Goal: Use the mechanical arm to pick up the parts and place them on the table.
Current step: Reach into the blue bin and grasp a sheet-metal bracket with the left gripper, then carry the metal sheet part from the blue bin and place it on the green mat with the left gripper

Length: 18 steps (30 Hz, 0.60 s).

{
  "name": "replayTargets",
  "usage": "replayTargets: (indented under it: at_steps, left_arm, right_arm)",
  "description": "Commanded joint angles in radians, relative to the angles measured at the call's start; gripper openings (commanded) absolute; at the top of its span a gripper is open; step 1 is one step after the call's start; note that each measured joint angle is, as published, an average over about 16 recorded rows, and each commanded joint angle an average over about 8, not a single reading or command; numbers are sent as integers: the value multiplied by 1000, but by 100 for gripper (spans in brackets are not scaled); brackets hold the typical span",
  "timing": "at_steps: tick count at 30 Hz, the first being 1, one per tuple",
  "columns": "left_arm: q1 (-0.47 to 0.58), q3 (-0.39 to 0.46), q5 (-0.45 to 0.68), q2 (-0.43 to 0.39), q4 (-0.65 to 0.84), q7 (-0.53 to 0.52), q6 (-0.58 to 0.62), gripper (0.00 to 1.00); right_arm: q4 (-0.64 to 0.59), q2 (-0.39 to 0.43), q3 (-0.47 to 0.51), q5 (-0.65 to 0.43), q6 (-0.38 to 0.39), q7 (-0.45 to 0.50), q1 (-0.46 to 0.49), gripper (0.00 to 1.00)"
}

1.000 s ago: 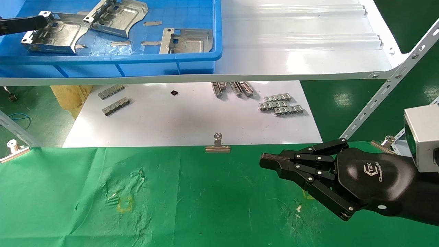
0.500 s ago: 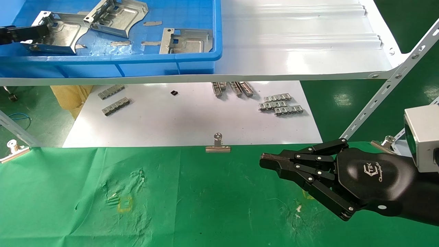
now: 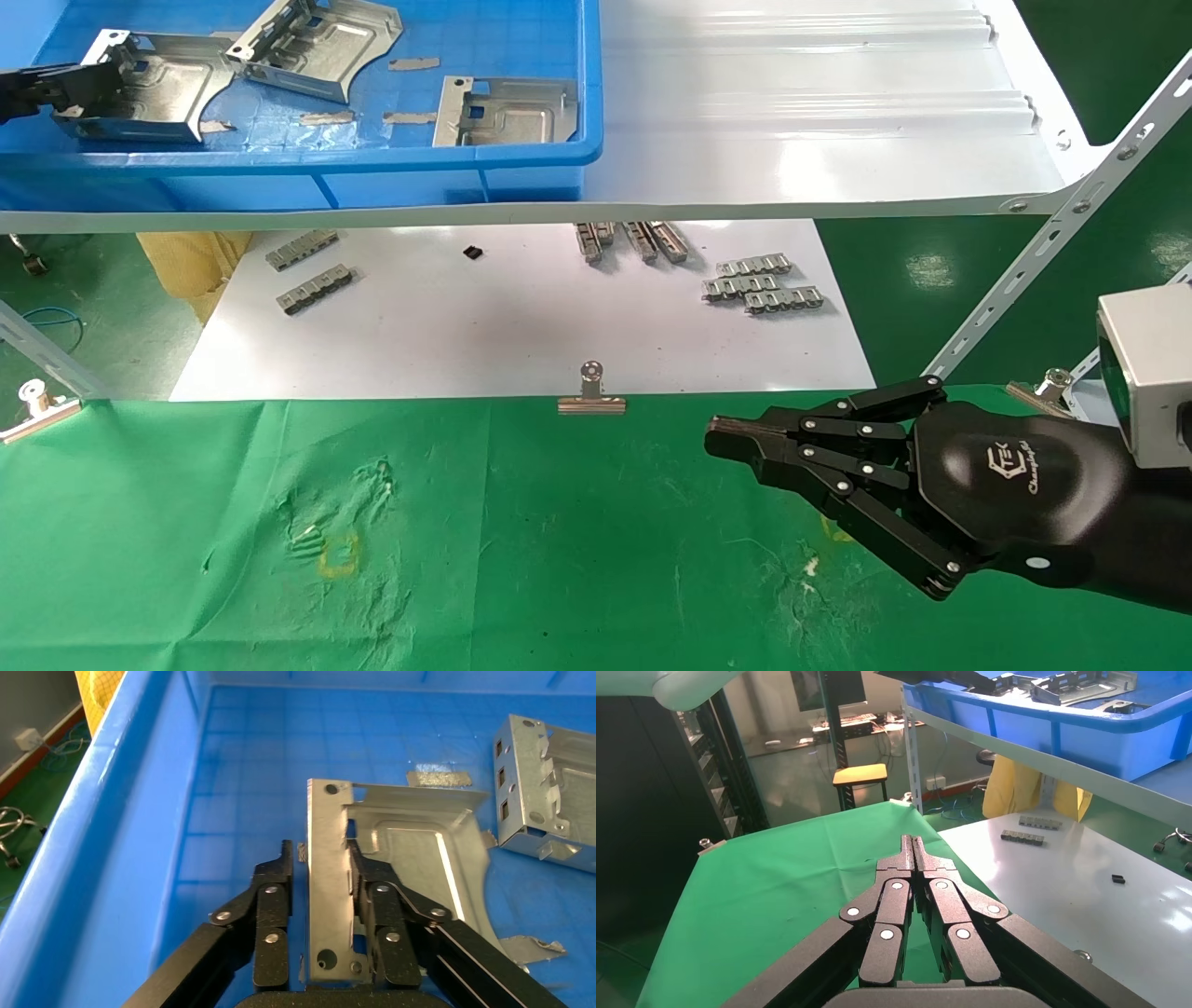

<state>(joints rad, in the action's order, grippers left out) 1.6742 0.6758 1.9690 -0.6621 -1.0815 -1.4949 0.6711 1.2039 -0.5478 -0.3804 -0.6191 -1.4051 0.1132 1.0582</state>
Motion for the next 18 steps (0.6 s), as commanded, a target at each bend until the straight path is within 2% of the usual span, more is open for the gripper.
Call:
replayTargets:
  at_steps: [1,18]
  left_arm:
    - [-2,-1,1,1,-3,0,-3,0]
    - [-11,-22,-28,15,-60,19,-62,0]
  right_arm:
    - [0,0,0,0,0,0,0,0]
    - [0,0,0,0,0,0,0,0]
